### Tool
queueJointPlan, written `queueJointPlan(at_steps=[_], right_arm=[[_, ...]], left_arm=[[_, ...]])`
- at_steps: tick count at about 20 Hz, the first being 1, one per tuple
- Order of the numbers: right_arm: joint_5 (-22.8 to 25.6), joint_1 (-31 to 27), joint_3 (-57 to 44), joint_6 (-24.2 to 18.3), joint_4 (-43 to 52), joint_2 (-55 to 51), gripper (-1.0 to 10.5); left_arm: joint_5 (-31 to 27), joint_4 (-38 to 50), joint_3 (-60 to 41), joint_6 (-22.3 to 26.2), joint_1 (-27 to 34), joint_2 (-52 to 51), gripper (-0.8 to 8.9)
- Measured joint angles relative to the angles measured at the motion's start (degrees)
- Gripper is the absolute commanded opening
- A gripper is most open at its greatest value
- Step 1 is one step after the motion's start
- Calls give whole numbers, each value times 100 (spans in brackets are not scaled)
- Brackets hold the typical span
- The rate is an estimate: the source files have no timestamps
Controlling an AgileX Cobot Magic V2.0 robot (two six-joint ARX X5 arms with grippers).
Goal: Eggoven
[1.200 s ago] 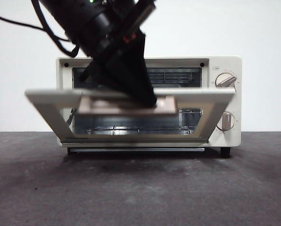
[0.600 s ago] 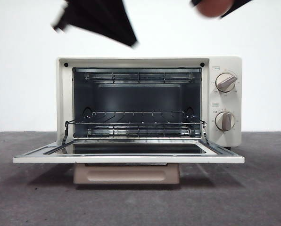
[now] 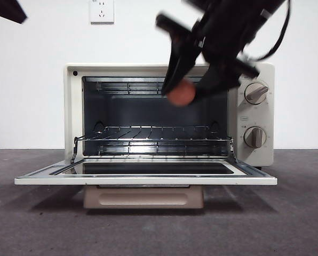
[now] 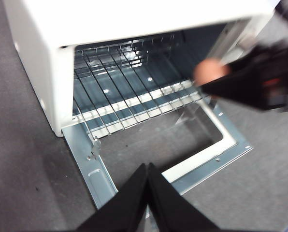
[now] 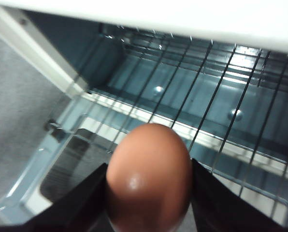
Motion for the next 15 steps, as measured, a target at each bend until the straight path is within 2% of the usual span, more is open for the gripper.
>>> queueJointPlan(at_steps=[5,15], right_arm=[[-4,-151,326,17,57,844,3],[59,-323,636,-72,118,1204,3]], left_arm=[[511,-127,-535,0,610,-332,6],[601,-129,-667,0,662,-476,6]])
